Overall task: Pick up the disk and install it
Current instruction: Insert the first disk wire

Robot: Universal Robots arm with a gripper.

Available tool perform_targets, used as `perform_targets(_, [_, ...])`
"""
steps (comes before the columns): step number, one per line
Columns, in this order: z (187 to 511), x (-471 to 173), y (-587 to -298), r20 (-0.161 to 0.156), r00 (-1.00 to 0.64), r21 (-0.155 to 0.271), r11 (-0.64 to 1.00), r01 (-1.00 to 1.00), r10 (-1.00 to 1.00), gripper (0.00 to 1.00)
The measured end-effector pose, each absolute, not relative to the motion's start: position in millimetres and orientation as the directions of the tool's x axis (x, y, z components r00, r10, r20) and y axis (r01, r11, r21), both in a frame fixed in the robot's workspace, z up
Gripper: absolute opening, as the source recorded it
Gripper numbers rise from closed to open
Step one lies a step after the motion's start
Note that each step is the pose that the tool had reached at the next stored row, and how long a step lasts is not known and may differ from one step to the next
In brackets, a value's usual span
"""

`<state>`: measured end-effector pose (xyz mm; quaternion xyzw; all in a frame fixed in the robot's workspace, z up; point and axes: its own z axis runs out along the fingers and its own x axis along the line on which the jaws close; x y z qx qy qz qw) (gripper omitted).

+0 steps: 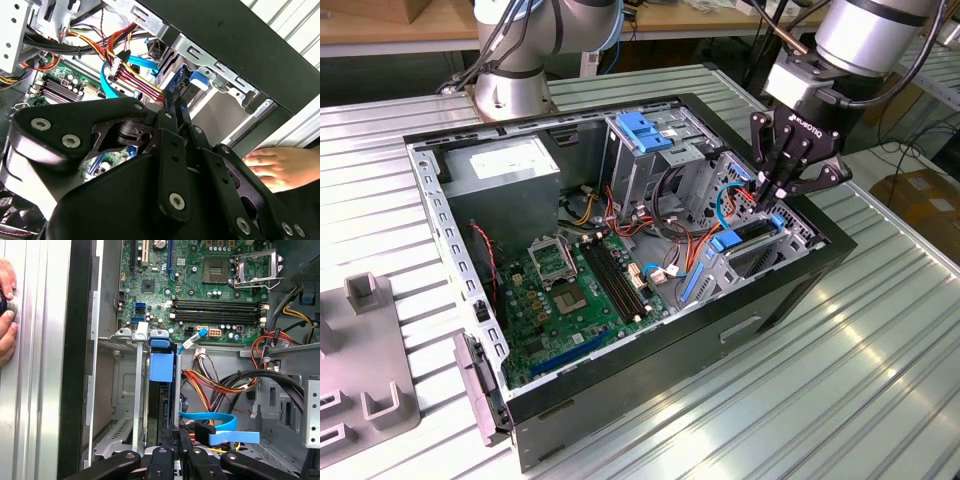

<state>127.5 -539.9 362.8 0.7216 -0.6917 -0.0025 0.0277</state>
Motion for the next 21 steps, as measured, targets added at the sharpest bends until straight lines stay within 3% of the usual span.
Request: perform_targets(21, [358.8,127.5,-543.1,0.034,0.043,0.043,-0.041,-0.998,-0.998,0.17])
